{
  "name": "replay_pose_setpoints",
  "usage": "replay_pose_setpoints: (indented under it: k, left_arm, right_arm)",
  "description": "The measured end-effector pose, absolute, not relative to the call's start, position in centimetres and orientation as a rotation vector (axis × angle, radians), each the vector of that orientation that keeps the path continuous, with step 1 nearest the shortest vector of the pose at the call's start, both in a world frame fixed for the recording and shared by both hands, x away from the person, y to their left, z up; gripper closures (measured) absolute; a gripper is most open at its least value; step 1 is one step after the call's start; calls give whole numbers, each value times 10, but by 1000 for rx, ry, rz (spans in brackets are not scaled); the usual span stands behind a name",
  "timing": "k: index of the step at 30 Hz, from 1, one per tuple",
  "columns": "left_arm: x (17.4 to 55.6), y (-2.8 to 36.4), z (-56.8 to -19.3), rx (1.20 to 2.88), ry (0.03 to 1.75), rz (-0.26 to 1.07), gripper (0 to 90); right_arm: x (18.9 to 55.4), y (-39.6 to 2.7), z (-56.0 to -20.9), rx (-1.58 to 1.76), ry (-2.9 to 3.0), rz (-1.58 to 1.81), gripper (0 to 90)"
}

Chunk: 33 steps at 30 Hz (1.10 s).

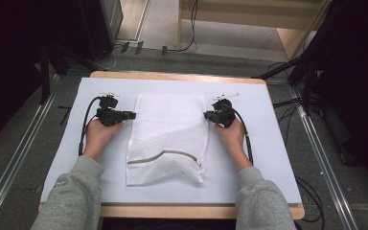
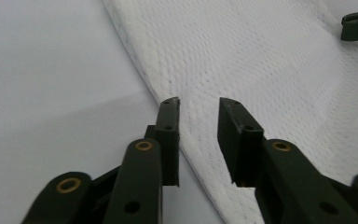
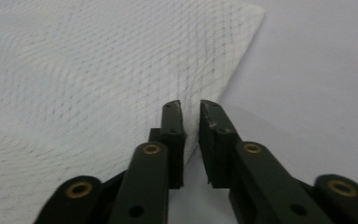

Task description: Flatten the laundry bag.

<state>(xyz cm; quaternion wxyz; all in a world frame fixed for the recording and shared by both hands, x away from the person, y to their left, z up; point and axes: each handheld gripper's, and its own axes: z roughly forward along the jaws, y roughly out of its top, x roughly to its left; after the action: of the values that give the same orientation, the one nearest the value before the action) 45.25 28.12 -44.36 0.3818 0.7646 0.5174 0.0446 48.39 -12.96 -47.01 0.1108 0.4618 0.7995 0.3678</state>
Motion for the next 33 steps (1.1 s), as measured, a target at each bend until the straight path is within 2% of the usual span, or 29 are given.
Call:
replay_pose_setpoints:
  k: [4, 17, 28, 33]
  left_arm:
    - [442, 282, -441, 1958, 1314, 105, 655]
    - [395, 277, -439, 2021, 1282, 77, 539]
    - [384, 273, -452, 2017, 1316, 35, 532]
    - [383, 266, -453, 2039, 1304, 40, 604]
  right_arm:
    - [476, -131, -460, 1334, 2351, 1093, 708]
    - [416, -139, -446, 1287, 2363, 1182, 640]
    - [389, -138, -460, 1321, 2415, 1137, 594]
    - [391, -132, -467, 1329, 2440, 1112, 599]
